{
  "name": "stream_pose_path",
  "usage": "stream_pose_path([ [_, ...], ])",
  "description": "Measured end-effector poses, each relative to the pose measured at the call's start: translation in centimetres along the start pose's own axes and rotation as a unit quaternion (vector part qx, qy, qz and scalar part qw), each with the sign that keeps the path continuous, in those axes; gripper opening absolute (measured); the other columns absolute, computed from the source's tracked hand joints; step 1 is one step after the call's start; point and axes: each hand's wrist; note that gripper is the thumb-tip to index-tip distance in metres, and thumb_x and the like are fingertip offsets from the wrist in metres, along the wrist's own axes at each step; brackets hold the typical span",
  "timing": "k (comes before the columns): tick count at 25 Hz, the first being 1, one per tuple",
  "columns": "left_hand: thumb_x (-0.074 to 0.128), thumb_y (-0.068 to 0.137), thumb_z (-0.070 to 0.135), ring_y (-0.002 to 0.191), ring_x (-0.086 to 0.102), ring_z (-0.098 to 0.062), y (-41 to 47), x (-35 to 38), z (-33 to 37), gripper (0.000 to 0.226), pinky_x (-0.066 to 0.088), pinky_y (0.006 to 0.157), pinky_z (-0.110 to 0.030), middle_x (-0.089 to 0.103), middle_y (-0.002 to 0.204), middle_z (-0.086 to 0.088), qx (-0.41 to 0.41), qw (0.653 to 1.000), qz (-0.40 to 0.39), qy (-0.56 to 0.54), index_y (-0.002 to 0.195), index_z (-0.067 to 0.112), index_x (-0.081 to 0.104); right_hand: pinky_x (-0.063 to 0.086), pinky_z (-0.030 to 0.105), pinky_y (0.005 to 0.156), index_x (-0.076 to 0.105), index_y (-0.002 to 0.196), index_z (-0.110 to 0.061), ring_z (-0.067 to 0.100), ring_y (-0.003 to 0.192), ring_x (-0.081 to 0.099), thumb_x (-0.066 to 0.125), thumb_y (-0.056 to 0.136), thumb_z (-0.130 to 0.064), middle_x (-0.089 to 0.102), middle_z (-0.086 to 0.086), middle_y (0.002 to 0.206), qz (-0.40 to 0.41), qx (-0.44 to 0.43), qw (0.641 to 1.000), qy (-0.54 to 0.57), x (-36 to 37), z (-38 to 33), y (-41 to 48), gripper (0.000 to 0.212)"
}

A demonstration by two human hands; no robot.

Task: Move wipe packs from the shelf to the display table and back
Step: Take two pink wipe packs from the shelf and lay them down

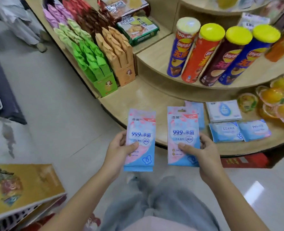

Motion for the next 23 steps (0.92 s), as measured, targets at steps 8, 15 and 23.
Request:
stream_pose_path([
  [8,0.063,0.082,-0.005,0.080,0.065,-0.023,13.4,5.9,2.1,0.039,0.053,0.067,-0.029,0.067,0.100,-0.011,-0.019,0.992,-0.037,0.121,0.117,0.008,0.053,0.059,0.029,0.060,0.059,0.099,-0.009,0.020,0.074,0.072,0.074,0.067,0.011,0.075,0.004,0.089,0.079,0.042,0.996,0.027,-0.9,-0.4,6.5,0.040],
  [15,0.068,0.079,0.003,0.091,0.066,-0.030,22.3,11.6,-1.0,0.033,0.053,0.077,-0.038,0.068,0.108,-0.015,-0.066,0.971,-0.028,0.228,0.109,0.011,0.055,0.056,0.023,0.056,0.059,0.097,-0.010,0.013,0.068,0.072,0.071,0.071,0.011,0.075,-0.001,0.082,0.121,0.072,0.989,0.040,-3.7,-0.7,10.9,0.035],
  [23,0.068,0.081,0.004,0.099,0.065,-0.029,28.1,15.3,-4.0,0.040,0.052,0.090,-0.048,0.066,0.113,-0.013,-0.065,0.955,-0.072,0.279,0.118,0.007,0.053,0.058,0.027,0.063,0.062,0.100,-0.011,0.016,0.075,0.072,0.071,0.076,0.002,0.076,0.001,0.087,0.200,0.082,0.975,0.052,-4.2,0.7,11.7,0.028],
])
Point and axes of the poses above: each hand's wrist, its own y-axis towards the middle knuckle, its own x-axis out of the palm, z = x × y
